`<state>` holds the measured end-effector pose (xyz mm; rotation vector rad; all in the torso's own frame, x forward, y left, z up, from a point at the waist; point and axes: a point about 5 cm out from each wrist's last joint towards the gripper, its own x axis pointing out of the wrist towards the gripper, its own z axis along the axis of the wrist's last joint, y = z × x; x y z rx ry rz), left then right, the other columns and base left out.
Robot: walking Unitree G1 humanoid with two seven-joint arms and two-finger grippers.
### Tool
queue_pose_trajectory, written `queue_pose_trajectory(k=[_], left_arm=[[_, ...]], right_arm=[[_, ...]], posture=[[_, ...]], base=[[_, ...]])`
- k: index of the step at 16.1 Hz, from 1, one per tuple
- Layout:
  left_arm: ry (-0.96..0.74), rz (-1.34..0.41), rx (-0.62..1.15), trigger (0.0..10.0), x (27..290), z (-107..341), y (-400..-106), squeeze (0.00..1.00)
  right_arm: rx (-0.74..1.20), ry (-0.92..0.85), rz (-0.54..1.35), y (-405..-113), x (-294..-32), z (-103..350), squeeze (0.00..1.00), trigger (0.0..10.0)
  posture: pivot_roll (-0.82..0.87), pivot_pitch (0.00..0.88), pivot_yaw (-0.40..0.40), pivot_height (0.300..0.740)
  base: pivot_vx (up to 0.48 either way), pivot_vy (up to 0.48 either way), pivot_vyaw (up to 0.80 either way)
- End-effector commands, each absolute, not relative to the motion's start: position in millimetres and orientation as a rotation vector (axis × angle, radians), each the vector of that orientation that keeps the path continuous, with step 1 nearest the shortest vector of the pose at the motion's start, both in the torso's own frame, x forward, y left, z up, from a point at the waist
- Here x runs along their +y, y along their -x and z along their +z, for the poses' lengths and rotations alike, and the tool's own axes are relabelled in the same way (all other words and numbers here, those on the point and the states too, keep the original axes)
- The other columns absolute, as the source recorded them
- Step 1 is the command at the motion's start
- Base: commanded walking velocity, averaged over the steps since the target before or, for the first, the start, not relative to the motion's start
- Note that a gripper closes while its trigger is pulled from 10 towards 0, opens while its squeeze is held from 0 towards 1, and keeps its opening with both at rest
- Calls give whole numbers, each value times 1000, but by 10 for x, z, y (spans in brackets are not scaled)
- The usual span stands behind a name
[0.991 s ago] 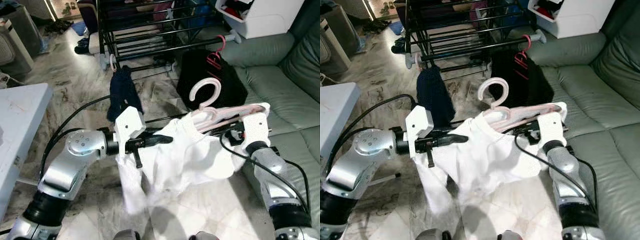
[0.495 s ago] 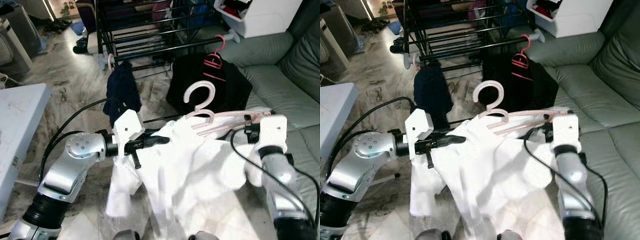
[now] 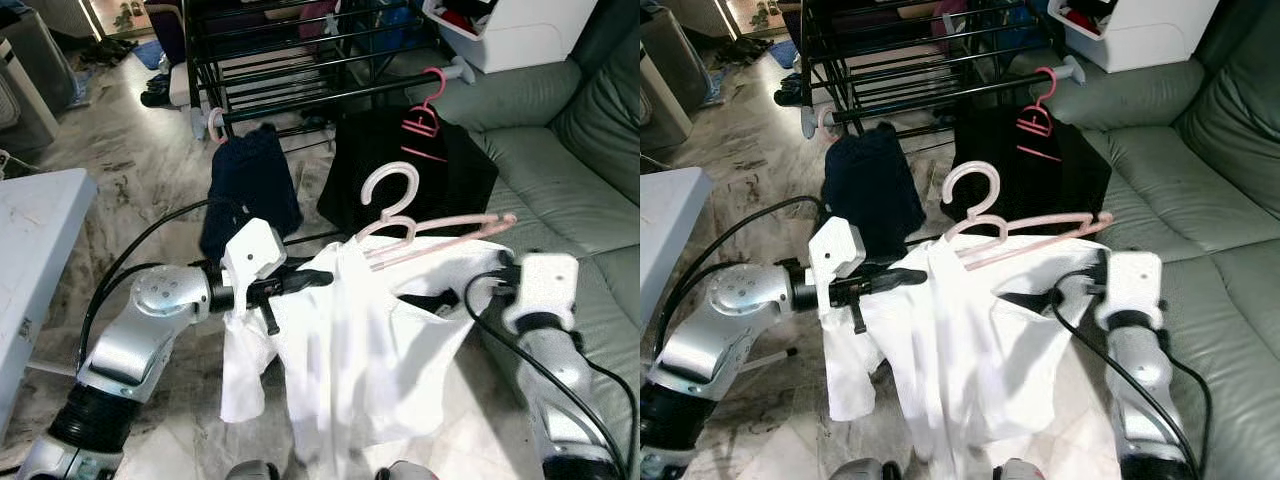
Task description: Hang hanger
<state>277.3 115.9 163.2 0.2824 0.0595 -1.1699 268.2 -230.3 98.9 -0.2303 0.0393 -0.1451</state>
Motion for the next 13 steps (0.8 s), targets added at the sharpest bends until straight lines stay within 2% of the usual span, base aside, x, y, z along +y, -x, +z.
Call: queue_pose_trajectory(k=[1,3,5,6,8,9,11,12,13], left_arm=[[-277,-1165,-1,10000,1187,1790,-2820,0],[-282,-1171,-19,10000,1165,1842,-2859,0],[-287,-1190,-33,10000,1139,1886,-2919,0],[-284,-1199,-40,10000,1124,1902,-2917,0],[-277,-1199,-47,10000,1118,1913,-2914,0],[-272,-1201,-47,10000,1117,1925,-2921,0],[-265,-1248,-38,10000,1093,1960,-2943,0],[-282,-1326,-15,10000,1054,1971,-2920,0],[-287,-1381,-1,10000,1037,1988,-2900,0]], right_arm=[[25,215,-99,-2723,-2201,1019,0,0],[6,207,-41,-2746,-2093,1050,0,0],[68,274,-137,-2759,-2213,967,0,0],[126,273,-243,-2697,-2415,891,0,0],[159,235,-310,-2627,-2545,835,0,0],[150,210,-304,-2628,-2545,844,0,0],[92,126,-147,-2761,-2303,916,0,0],[99,84,-12,-2833,-2113,902,0,9961],[110,54,55,-2850,-2011,880,1000,10000]], posture=[[7,30,83,740],[4,21,90,740],[-6,19,105,740],[-12,4,111,740],[-14,0,111,740],[-14,0,109,740],[-3,12,119,740],[15,21,128,740],[17,26,129,740]], base=[[0,0,0],[0,0,0],[0,0,0],[0,0,0],[0,0,0],[0,0,0],[0,0,0],[0,0,0],[0,0,0]])
